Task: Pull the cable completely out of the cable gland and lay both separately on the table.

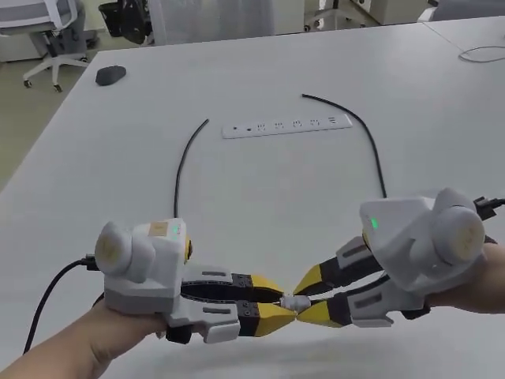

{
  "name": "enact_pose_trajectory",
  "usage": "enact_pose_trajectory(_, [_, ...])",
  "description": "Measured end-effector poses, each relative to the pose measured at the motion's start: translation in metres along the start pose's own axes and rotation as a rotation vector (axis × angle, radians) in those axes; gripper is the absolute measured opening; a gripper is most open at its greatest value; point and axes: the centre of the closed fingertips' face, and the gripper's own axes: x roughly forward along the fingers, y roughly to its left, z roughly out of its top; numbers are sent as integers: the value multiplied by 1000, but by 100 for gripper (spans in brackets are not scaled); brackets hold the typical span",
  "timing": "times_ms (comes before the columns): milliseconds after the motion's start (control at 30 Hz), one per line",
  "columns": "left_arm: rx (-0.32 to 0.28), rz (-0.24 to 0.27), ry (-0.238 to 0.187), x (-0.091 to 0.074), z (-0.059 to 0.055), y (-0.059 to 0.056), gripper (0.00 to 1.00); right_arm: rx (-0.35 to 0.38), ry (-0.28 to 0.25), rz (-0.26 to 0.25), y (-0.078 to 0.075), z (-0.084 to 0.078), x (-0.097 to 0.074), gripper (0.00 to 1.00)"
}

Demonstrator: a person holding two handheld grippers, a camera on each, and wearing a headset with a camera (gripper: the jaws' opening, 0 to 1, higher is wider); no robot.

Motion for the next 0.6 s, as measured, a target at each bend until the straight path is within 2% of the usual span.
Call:
enact_pose_trajectory(100, [61,-3,4,2,0,-2,16,6,2,8,1,-1,0,8])
enact_pose_trajectory(333, [50,-2,17,2,-3,-3,15,22,18,29,3,-4,2,8])
enact_pose_trajectory(400, [41,-8,17,2,-3,-4,15,78,7,49,4,-3,2,9])
enact_pose_trajectory(433, [46,-12,16,2,-3,-5,15,132,1,58,4,-3,1,9])
enact_pose_trajectory(467, [68,-10,14,1,-2,-5,15,163,-4,60,3,-3,1,9])
enact_pose_trajectory(600, [90,-18,12,1,-1,-8,15,280,-38,109,4,-2,-3,9])
